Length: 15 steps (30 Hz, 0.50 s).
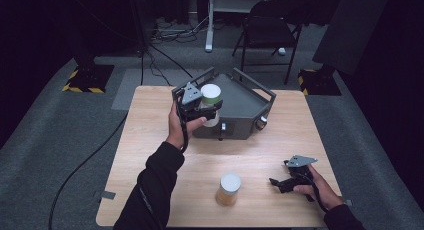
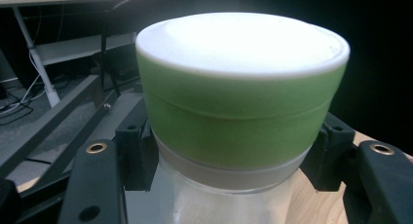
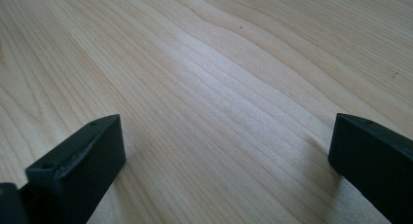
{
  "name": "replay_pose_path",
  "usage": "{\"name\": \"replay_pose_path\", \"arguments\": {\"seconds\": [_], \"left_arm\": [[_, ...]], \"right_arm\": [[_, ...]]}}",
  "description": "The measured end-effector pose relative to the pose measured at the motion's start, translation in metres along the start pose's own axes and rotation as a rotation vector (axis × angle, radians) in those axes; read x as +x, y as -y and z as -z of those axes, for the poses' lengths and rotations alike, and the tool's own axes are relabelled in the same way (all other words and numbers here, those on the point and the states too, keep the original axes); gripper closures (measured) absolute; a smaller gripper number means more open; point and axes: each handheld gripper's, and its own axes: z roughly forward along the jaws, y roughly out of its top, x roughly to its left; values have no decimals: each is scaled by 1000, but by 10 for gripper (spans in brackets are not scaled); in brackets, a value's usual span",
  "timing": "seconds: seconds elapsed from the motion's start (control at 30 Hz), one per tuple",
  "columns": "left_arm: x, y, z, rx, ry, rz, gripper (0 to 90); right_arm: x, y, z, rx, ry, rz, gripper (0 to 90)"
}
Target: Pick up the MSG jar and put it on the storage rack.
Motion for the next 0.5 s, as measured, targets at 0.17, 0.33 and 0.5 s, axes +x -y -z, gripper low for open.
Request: {"name": "replay_pose_path", "arguments": {"seconds": [0.17, 0.33, 0.5], "left_arm": [[1, -8, -7, 1, -11, -3, 351], [4, -12, -15, 11, -14, -5, 350], [7, -15, -23, 15, -33, -8, 350]], "right_arm": [[0, 0, 0, 0, 0, -1, 0], [0, 0, 0, 0, -1, -1, 0], [0, 0, 0, 0, -1, -1, 0]]}}
